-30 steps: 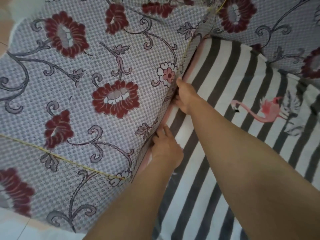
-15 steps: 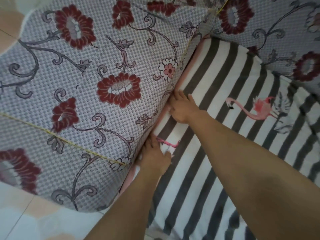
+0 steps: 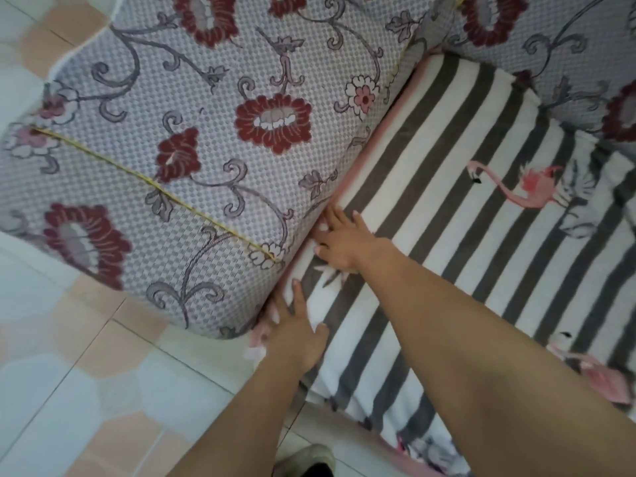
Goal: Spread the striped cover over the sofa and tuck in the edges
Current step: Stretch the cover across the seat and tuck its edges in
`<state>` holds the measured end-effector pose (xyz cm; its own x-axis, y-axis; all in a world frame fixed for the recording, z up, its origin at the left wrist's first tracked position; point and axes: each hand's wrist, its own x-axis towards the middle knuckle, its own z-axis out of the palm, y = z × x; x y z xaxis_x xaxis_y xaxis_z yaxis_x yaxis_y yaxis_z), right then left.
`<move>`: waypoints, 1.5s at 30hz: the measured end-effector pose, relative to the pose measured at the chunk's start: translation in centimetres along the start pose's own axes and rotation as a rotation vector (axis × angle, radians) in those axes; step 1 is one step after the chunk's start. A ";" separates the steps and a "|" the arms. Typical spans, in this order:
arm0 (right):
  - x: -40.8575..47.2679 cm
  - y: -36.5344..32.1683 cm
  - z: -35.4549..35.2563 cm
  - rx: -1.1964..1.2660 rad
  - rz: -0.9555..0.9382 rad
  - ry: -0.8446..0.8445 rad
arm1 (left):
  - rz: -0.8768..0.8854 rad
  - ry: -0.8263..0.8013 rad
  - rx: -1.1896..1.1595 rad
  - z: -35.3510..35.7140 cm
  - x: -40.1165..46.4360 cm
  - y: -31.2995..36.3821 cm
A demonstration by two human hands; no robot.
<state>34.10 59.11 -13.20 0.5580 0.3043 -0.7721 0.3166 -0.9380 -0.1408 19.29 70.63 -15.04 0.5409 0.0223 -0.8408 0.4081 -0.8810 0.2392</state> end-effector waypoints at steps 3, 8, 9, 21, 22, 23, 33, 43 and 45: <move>-3.3 0.6 1.1 0.056 -0.070 0.111 | 0.007 0.000 0.082 -0.9 -1.6 0.4; -13.5 3.5 5.6 0.084 0.016 0.160 | 0.194 0.001 0.261 -0.5 -7.1 2.5; -15.7 4.3 6.5 0.098 0.046 0.160 | 0.243 0.018 0.278 -0.1 -8.2 3.4; -36.0 12.9 16.0 0.291 0.345 0.271 | 0.654 -0.034 0.387 8.8 -19.0 16.6; -37.0 13.4 17.0 0.315 0.362 0.273 | 0.677 -0.055 0.405 9.7 -19.5 17.3; -37.9 14.0 18.1 0.343 0.388 0.277 | 0.698 -0.081 0.424 10.8 -19.9 18.1; -44.4 17.7 26.3 0.534 0.654 0.256 | 0.825 -0.269 0.647 17.4 -21.2 22.9; -48.2 25.3 32.8 0.619 0.672 0.279 | 0.940 -0.275 0.770 26.3 -22.9 31.8; -48.0 28.0 34.1 0.600 0.638 0.304 | 0.890 -0.260 0.756 28.6 -21.9 33.4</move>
<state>-9.97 12.62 -1.22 0.6937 -0.3488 -0.6302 -0.5230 -0.8455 -0.1077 0.03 27.15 -2.51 0.2137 -0.7559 -0.6188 -0.6175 -0.5954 0.5140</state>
